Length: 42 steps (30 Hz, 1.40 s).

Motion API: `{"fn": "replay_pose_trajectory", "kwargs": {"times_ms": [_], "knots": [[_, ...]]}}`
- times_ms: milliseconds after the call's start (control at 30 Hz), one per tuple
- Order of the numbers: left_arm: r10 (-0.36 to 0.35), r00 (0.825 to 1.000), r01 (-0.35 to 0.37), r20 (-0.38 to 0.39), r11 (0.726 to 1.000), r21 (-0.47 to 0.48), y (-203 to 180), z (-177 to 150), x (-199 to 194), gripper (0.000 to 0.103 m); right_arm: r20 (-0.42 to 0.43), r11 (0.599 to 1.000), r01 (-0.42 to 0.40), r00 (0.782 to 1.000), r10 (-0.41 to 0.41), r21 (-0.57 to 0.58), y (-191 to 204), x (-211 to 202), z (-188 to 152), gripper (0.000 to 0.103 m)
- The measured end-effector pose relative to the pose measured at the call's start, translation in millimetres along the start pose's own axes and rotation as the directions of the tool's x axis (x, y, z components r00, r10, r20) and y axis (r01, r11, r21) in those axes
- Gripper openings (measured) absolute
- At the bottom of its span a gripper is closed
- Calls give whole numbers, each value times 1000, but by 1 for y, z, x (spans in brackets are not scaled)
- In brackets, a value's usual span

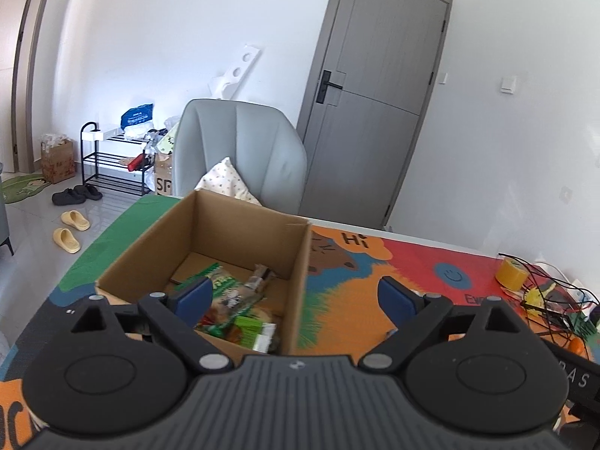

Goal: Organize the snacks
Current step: 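Move both grippers back from the box over the remaining snacks, then grasp blue-white wrapper with left gripper while right grasps purple-wrapped bread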

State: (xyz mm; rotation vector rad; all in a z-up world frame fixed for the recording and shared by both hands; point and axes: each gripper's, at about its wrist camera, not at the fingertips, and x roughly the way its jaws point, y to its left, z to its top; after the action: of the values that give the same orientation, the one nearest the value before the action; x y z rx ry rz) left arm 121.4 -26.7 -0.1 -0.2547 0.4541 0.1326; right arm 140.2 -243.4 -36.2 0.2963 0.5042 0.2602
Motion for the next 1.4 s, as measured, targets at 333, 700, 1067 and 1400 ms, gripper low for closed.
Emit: {"fn": "replay_pose_trajectory", "kwargs": {"times_ms": [333,700,1067,1400], "knots": [[-57,998,58,-28,997,53,-40,-13,9,94,18,997,73,997,-73,34,-44,-16,2,88],[-107,991,115,-81,988,107,-75,-31,35,94,22,992,122,992,-123,39,-77,-18,0,88],[-89,986,104,-142,990,98,-87,-46,76,92,0,988,142,990,-142,59,-106,5,-1,78],[-66,980,85,-189,992,94,-93,-51,110,79,-28,986,150,989,-148,73,-121,35,4,69]]}}
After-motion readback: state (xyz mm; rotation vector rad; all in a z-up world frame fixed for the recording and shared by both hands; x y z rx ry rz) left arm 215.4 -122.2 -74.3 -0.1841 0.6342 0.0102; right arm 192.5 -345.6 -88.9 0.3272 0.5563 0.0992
